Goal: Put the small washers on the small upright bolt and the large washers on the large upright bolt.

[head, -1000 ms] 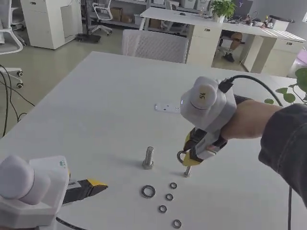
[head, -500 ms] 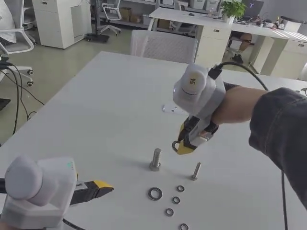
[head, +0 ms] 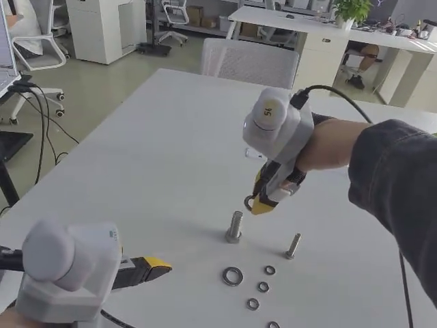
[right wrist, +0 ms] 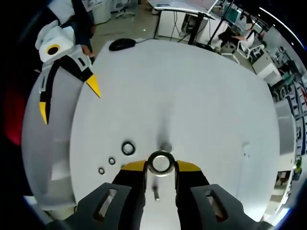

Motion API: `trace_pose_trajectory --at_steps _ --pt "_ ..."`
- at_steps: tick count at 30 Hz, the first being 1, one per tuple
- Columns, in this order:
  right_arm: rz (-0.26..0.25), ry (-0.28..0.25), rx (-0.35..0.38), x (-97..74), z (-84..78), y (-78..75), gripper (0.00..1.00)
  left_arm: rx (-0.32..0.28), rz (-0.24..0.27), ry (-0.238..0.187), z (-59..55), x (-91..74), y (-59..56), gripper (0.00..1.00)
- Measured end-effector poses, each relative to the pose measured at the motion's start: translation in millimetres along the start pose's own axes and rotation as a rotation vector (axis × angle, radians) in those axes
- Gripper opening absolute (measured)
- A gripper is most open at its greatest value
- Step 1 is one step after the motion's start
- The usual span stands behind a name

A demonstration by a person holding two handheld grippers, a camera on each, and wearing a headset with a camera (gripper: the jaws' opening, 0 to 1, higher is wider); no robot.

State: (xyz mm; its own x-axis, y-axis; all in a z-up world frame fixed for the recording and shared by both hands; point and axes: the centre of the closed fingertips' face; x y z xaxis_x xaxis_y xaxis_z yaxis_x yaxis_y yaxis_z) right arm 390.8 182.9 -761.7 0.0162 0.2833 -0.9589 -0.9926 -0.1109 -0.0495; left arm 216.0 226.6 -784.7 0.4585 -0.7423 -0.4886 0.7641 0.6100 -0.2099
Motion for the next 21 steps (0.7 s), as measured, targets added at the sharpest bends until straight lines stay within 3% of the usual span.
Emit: trace_pose_trajectory --at_steps 7,21 --pt "0.010 0.012 -0.010 12.8 3.6 -9.4 0.22 -0.005 0.001 0.002 -0.9 1.1 2.1 0.91" --pt "0.034 0.033 -0.018 33.3 5.3 -11.2 0.22 -0.018 0.001 0.003 -3.9 2.7 5.8 0.91"
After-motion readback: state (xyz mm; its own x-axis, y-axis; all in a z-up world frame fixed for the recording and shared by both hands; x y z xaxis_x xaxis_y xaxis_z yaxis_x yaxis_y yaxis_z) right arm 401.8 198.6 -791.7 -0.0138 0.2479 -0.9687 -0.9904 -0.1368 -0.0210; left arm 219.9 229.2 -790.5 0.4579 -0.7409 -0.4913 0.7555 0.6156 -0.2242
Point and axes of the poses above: the centre of the closed fingertips' face, and the gripper's own axes: x roughly forward along the fingers, y roughly to its left, z roughly out of its top, and after that the axes turned 4 degrees about z, right-handed
